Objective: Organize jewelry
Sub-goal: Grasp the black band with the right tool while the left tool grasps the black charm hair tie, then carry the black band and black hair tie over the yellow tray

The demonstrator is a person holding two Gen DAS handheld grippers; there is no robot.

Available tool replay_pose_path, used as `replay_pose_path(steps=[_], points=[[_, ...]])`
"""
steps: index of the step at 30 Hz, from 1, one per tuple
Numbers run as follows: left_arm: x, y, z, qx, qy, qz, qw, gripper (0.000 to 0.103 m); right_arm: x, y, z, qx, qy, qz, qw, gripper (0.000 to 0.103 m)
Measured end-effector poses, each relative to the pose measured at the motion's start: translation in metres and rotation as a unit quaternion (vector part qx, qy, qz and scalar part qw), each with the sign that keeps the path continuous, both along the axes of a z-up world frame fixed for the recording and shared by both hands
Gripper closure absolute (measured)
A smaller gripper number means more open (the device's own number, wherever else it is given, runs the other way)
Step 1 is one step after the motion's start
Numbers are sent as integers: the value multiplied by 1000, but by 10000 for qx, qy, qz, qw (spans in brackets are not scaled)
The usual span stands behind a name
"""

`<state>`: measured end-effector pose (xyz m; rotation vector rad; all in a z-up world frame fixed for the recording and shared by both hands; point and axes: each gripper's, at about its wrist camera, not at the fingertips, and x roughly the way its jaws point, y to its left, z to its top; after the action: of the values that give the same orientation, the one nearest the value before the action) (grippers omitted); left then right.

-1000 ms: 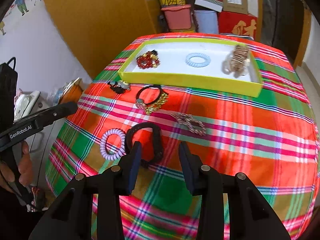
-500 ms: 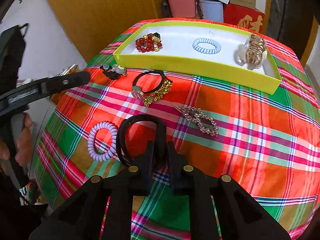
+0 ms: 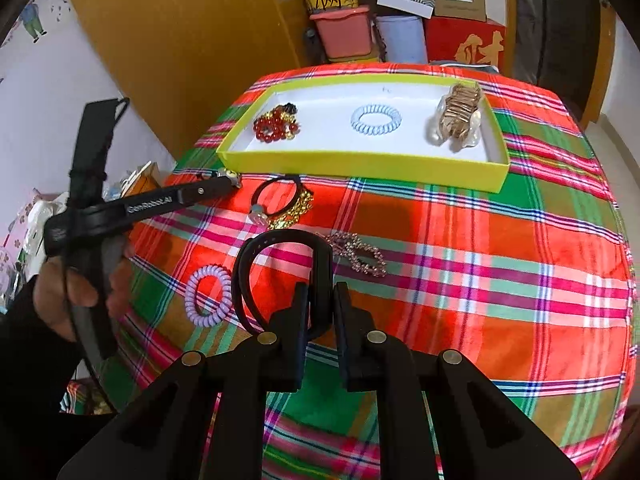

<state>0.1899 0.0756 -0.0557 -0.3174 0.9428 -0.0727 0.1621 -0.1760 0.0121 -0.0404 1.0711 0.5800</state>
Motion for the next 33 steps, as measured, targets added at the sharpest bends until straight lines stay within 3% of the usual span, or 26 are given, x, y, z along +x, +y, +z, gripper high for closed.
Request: replay_pose_path(steps=[1, 3, 7, 25, 33], points=[[0, 0, 0, 2, -19, 4, 10000, 62, 0, -1, 2, 7, -8, -6, 10000, 90], [0, 0, -1, -9, -40, -4, 10000, 80, 0, -3, 3, 10, -15, -18, 10000, 90], [-2, 3, -1, -105, -81, -8, 9999, 84, 2, -6, 4, 15, -12, -72, 10000, 90], [-47, 6, 37, -175, -390, -89, 9990, 86, 6, -22, 19, 24, -179, -329, 9993, 90], [-40, -1, 60, -95, -595, -223, 9979, 86, 20, -28, 31, 44, -309, -466, 9984, 90]])
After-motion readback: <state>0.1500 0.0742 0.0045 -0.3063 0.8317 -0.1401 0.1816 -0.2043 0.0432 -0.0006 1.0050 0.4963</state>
